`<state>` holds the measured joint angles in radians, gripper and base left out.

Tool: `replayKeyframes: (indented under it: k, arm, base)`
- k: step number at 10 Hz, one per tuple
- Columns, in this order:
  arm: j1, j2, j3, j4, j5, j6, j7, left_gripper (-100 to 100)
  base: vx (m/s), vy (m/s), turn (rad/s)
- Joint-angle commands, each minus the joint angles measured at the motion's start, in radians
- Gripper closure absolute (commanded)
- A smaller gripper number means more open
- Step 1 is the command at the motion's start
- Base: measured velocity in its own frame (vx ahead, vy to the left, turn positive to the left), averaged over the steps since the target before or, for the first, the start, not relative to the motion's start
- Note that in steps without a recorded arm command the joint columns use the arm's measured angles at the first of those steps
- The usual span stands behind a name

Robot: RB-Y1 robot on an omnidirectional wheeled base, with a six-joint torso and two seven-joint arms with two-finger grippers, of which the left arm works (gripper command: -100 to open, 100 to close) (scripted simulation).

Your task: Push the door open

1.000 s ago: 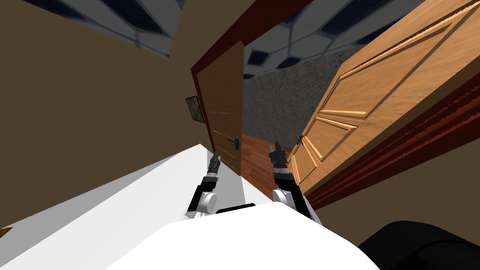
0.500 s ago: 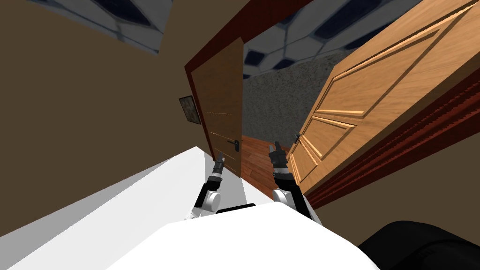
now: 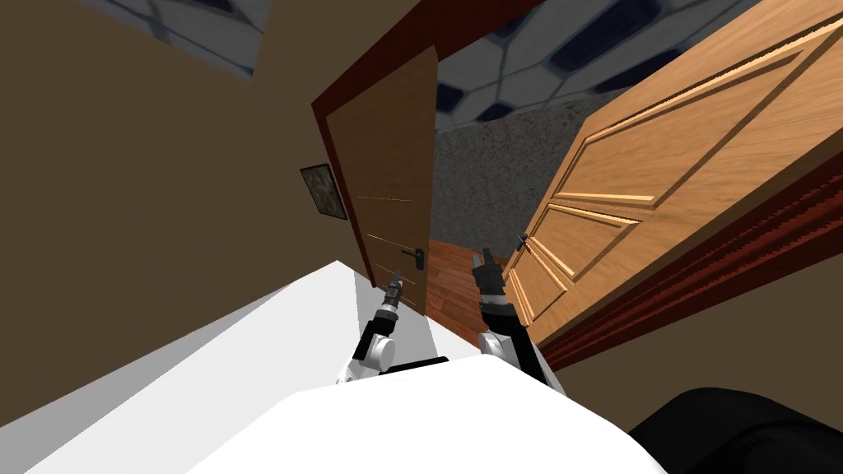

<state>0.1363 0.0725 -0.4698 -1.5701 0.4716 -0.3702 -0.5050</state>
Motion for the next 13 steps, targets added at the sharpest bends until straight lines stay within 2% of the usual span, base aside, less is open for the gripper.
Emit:
replayKeyframes:
  k: [1, 6, 7, 13]
  arm:
    - [-0.017, 0.001, -0.015, 0.03, 0.022, 0.002, -0.014, -100]
    - [-0.067, -0.024, -0.075, 0.13, 0.092, 0.008, -0.071, -100]
    - [-0.067, -0.024, -0.075, 0.13, 0.092, 0.008, -0.071, -100]
    - [-0.125, -0.072, -0.145, 0.245, 0.173, 0.016, -0.138, -100]
  base:
    - [0.118, 0.124, -0.126]
    - [0.098, 0.137, -0.111]
    - [0.064, 0.101, -0.056]
    - [0.114, 0.131, -0.111]
